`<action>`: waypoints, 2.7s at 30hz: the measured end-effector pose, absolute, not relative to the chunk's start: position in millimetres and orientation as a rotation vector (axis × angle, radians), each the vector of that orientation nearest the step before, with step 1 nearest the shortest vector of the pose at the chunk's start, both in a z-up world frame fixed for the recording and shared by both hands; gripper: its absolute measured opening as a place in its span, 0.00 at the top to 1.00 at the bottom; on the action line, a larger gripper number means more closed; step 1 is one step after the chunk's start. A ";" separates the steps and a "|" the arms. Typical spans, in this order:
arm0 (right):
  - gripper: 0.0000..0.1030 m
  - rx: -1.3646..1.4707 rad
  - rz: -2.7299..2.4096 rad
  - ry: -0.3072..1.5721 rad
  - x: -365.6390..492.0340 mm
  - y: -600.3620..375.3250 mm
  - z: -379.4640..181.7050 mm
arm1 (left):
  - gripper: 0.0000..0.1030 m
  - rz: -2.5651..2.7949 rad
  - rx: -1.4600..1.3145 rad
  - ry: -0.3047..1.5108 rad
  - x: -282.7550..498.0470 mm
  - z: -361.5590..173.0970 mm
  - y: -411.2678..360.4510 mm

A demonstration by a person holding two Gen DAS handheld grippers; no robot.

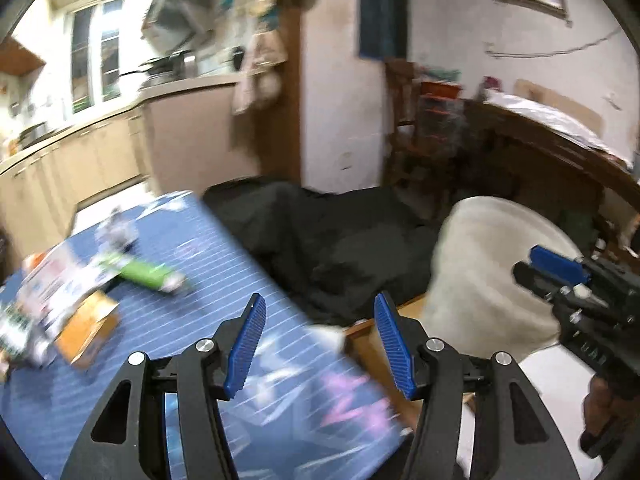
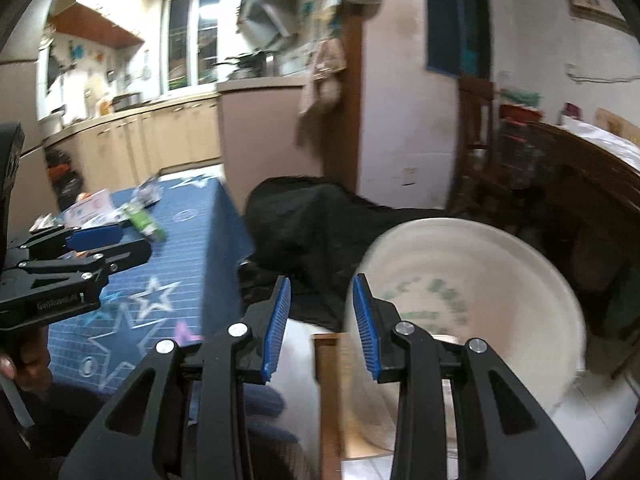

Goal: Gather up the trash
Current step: 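Move both tools back over the table toward the trash, then grasp the green milk carton with the right gripper while the left grasps the cigarette box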

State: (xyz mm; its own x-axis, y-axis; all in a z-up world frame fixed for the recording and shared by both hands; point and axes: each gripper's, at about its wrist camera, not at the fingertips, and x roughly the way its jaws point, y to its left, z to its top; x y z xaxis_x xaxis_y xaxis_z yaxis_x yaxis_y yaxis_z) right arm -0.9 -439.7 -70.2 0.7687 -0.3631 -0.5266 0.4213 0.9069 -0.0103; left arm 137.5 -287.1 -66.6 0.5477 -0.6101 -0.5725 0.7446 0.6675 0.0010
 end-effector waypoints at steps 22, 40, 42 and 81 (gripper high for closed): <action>0.70 -0.142 0.181 0.701 169.2 -241.3 -90.6 | 0.38 -0.114 0.000 0.699 229.7 -108.3 27.6; 0.27 -0.319 0.475 0.704 281.8 -112.0 -83.8 | 0.34 0.011 -0.137 0.691 257.2 -113.8 128.8; 0.26 -0.322 0.507 0.733 294.6 -108.6 -85.7 | 0.32 0.006 -0.151 0.688 260.7 -113.4 132.8; 0.79 -0.057 0.469 0.748 213.7 -177.5 -70.9 | 0.48 -0.275 -0.245 0.767 402.8 -125.9 90.9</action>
